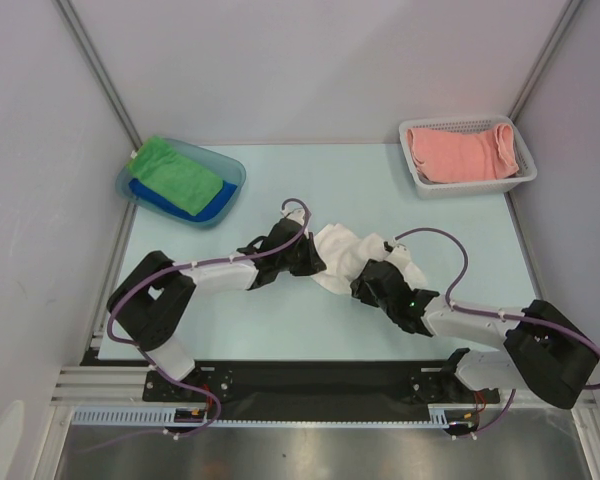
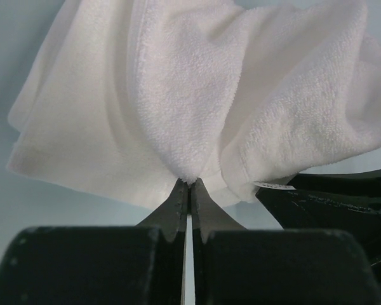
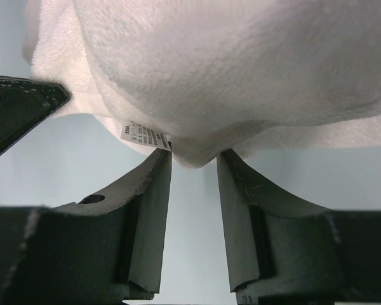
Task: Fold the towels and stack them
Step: Flatten out the crumpled towel
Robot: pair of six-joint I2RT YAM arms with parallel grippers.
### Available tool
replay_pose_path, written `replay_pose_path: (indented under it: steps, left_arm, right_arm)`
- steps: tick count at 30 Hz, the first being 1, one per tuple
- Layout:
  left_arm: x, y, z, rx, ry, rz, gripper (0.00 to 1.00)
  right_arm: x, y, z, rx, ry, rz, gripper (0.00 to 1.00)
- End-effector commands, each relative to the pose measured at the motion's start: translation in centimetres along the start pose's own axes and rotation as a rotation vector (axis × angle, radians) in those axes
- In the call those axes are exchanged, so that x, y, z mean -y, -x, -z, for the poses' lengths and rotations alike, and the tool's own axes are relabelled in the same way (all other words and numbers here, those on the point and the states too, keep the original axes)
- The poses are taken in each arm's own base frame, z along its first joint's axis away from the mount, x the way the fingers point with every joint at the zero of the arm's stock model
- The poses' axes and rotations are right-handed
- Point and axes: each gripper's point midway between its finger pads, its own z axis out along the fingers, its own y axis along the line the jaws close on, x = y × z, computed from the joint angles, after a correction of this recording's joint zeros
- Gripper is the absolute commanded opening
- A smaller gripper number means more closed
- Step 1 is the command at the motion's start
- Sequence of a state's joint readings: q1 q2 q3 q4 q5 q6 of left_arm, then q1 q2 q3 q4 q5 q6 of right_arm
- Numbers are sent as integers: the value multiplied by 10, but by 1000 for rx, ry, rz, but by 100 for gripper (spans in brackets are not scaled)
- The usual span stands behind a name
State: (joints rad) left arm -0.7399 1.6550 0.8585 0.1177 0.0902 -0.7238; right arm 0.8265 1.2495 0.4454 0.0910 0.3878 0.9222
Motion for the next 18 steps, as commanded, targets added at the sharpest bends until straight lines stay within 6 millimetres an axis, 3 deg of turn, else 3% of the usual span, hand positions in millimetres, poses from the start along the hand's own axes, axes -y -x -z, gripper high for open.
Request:
replay_pose_path:
  steps: [1,7,14,18]
  left_arm:
    - [9,15,11,50,-33,-23,0]
    - [11,18,15,60,-40,-27,1]
    - [15,23,28,83,-46,-40,0]
    - [15,31,42,122,-32,-58,1]
  right_arm:
    - [-9,15,-5,70,4,-33,38]
    - [-9,15,-6,69,2,-35,23]
    - [-9,23,7,84,11,-34,2]
    - [-10,30,23,90,33,-38,0]
